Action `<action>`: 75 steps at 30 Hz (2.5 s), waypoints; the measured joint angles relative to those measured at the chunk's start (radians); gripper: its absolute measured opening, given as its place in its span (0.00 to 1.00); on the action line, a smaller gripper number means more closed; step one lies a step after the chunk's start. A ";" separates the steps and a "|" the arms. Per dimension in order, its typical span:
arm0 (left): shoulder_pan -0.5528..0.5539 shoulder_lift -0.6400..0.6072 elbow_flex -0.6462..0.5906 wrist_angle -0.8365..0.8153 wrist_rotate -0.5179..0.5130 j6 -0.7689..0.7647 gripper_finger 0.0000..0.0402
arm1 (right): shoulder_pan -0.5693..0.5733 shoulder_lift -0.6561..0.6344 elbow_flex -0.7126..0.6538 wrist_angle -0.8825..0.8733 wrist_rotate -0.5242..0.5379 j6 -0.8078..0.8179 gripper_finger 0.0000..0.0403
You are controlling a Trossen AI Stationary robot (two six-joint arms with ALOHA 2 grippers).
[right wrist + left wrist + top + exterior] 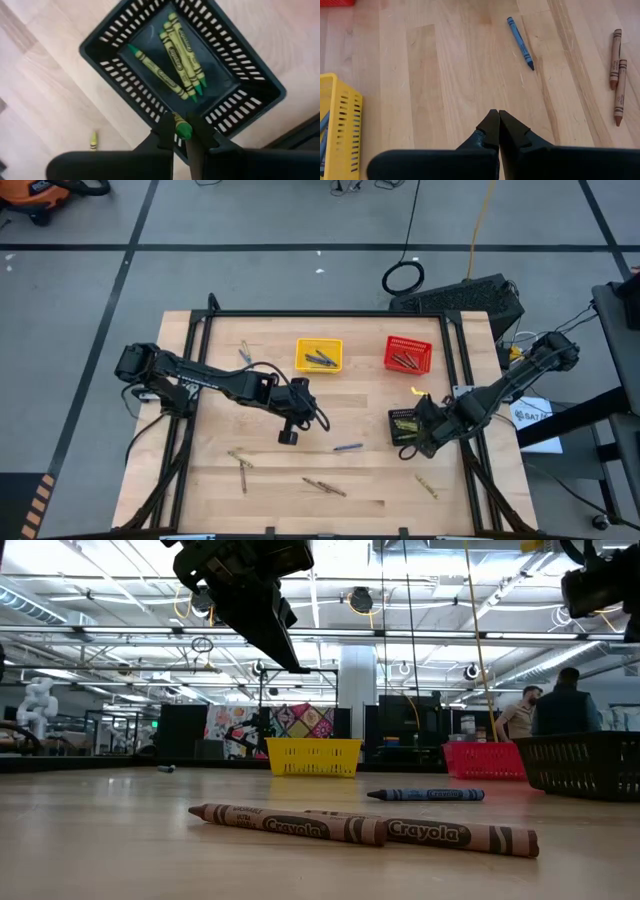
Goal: Sort crayons
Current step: Put the green crayon into the black bin, then put the brown crayon into the red bin
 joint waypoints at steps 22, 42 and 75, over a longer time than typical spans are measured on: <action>0.000 0.000 0.000 -0.112 0.000 0.000 0.00 | -0.001 0.070 0.000 -0.010 0.040 -0.086 0.26; 0.000 0.000 0.000 -0.353 0.000 -0.086 0.00 | -0.002 0.070 0.000 0.048 0.159 -0.062 0.26; -0.163 0.000 0.000 -0.423 0.183 -0.133 0.00 | -0.033 0.069 0.000 0.426 0.377 -0.296 0.26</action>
